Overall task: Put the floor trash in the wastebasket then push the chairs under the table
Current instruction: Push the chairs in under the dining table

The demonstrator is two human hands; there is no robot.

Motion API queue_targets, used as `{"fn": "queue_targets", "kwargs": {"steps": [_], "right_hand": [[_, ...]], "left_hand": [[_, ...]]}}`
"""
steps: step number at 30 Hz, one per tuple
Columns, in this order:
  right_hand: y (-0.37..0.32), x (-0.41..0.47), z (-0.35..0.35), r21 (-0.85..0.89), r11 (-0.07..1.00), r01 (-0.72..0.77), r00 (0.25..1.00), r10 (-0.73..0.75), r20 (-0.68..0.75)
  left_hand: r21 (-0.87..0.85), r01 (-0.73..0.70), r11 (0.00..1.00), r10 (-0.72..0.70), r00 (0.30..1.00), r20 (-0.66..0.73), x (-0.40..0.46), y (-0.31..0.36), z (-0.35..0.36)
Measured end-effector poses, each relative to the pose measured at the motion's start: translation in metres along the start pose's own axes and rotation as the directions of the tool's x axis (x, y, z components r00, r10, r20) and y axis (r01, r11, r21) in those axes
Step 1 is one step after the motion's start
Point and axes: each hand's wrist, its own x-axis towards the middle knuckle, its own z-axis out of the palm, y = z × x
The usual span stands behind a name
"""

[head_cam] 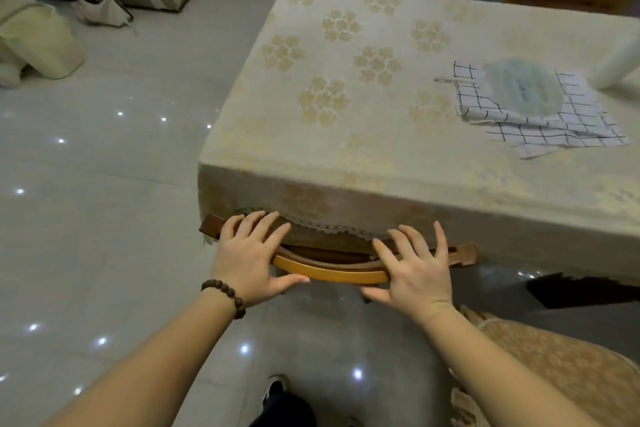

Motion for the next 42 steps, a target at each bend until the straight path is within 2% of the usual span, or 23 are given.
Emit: {"fn": "queue_targets", "kwargs": {"steps": [4,10,16,25,30,33,37,42], "right_hand": [[0.001,0.02,-0.002,-0.02,0.999,-0.036,0.999,0.036,0.015],[-0.016,0.05,0.007,-0.018,0.997,-0.076,0.996,0.075,-0.058],[-0.019,0.07,0.014,-0.014,0.996,-0.088,0.991,0.086,-0.107],[0.003,0.08,0.018,0.005,0.998,-0.056,0.987,0.056,-0.15],[-0.001,0.082,0.015,-0.01,0.997,-0.081,0.993,0.08,-0.09],[-0.005,0.084,0.011,-0.012,0.993,-0.114,0.994,0.114,0.004],[-0.011,0.085,-0.005,-0.08,0.982,-0.17,0.969,0.182,0.168],[-0.02,0.085,-0.023,-0.094,0.964,-0.25,0.909,0.267,0.321]], "left_hand": [[0.004,-0.002,1.0,0.002,0.999,0.04,0.021,-0.01,-0.004],[0.036,-0.033,0.999,0.03,0.996,0.083,0.05,-0.046,-0.004],[0.037,-0.062,0.997,0.059,0.995,0.074,0.07,-0.062,-0.004],[0.018,-0.06,0.998,0.059,0.998,0.039,0.081,-0.05,0.001],[0.017,-0.084,0.996,0.084,0.996,0.016,0.086,-0.055,0.002],[0.027,-0.073,0.997,0.072,0.997,0.029,0.087,-0.057,-0.003],[0.072,-0.053,0.996,0.044,0.992,0.118,0.085,-0.054,-0.015],[0.001,-0.026,1.0,0.024,0.953,0.302,0.084,-0.051,-0.033]]}}
